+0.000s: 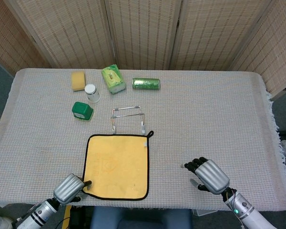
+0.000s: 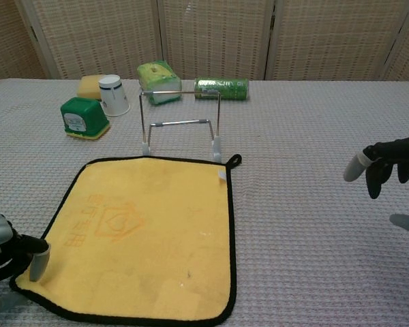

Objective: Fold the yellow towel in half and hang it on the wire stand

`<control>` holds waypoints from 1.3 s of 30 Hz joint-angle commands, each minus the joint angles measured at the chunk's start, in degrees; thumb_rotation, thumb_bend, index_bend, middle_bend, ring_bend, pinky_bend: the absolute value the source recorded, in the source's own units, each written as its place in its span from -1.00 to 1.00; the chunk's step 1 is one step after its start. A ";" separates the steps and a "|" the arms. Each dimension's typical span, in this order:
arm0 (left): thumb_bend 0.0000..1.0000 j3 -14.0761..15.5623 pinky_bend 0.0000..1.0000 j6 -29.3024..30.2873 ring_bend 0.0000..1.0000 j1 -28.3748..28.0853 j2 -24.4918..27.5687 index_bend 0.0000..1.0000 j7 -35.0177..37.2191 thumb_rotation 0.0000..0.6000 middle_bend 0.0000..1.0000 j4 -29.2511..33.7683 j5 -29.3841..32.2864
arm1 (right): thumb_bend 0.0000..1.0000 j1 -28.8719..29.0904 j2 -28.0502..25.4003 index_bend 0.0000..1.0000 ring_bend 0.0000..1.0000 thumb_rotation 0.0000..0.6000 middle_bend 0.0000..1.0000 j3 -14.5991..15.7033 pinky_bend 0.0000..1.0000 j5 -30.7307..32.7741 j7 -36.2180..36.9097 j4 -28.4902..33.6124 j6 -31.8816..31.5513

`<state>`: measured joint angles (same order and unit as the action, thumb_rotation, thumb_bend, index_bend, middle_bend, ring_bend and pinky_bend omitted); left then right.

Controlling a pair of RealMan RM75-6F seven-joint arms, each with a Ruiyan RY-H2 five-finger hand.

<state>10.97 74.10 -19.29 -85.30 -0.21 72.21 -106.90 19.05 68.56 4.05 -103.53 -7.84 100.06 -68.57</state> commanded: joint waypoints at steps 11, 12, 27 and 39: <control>-0.25 0.67 0.77 1.26 0.64 0.35 -0.13 0.22 -0.43 1.00 0.78 0.55 0.18 | -0.29 7.36 13.75 -0.17 0.60 1.00 0.50 0.39 0.98 -6.03 -1.81 -6.60 7.12; -0.25 0.69 0.77 1.38 0.64 0.38 -0.11 0.22 -0.47 1.00 0.78 0.59 0.19 | -0.30 7.83 15.24 -0.15 0.65 1.00 0.54 0.43 1.00 -6.03 -1.52 -7.65 7.57; -0.25 0.81 0.77 2.01 0.64 0.59 -0.24 0.22 -0.58 1.00 0.78 0.75 0.79 | -0.58 12.76 26.64 -0.13 0.94 1.00 0.71 0.79 1.00 -5.95 -3.69 -17.40 11.54; -0.25 0.85 0.77 2.29 0.64 0.65 -0.07 0.22 -0.37 1.00 0.78 0.61 1.17 | -0.54 15.34 30.89 -0.13 0.94 1.00 0.71 0.86 1.00 -4.47 -4.40 -21.25 12.56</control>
<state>11.82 76.40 -18.64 -85.37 -0.58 72.82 -105.73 34.26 99.32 4.92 -108.11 -12.26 78.94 -55.97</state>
